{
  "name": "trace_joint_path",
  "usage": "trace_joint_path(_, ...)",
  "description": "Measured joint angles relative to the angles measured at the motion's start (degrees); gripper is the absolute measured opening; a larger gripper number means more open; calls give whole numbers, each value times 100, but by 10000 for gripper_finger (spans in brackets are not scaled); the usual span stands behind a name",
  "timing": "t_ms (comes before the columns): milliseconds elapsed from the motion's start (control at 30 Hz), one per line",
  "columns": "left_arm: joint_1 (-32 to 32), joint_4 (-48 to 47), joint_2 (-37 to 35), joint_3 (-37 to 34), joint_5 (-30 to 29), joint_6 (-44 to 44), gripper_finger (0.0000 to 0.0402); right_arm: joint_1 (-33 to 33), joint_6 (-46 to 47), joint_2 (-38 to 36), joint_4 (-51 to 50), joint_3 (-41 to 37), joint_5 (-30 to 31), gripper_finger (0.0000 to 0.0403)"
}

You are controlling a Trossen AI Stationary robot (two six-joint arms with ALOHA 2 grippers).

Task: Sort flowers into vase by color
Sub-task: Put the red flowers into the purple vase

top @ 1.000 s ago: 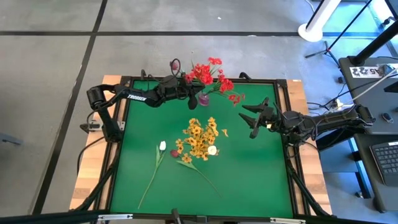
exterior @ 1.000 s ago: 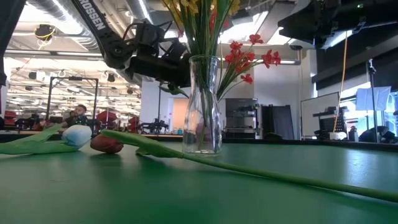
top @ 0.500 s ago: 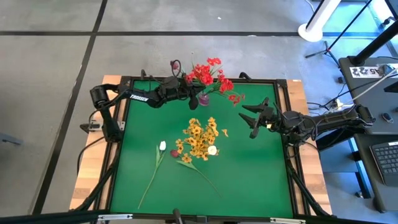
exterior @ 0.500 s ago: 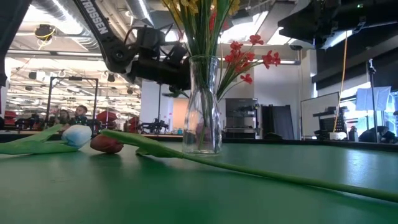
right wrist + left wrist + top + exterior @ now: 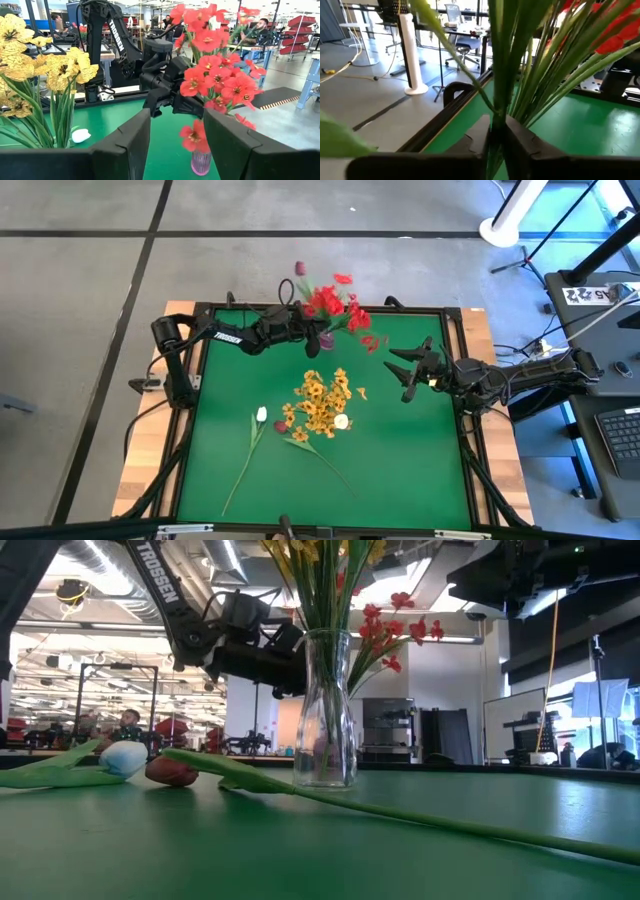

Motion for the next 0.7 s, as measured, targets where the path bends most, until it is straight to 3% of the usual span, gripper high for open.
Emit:
trace_joint_path(200, -85, -278, -91, -2, -82, -135, 90, 0, 0, 0, 0, 0, 0, 182)
trace_joint_path(467, -290, -687, -340, -4, -513, -118, 116, 0, 2, 0, 2, 0, 0, 182)
trace_joint_path(700, -374, -1889, -1009, -4, -720, -136, 137, 2, 2, 0, 4, 0, 0, 182)
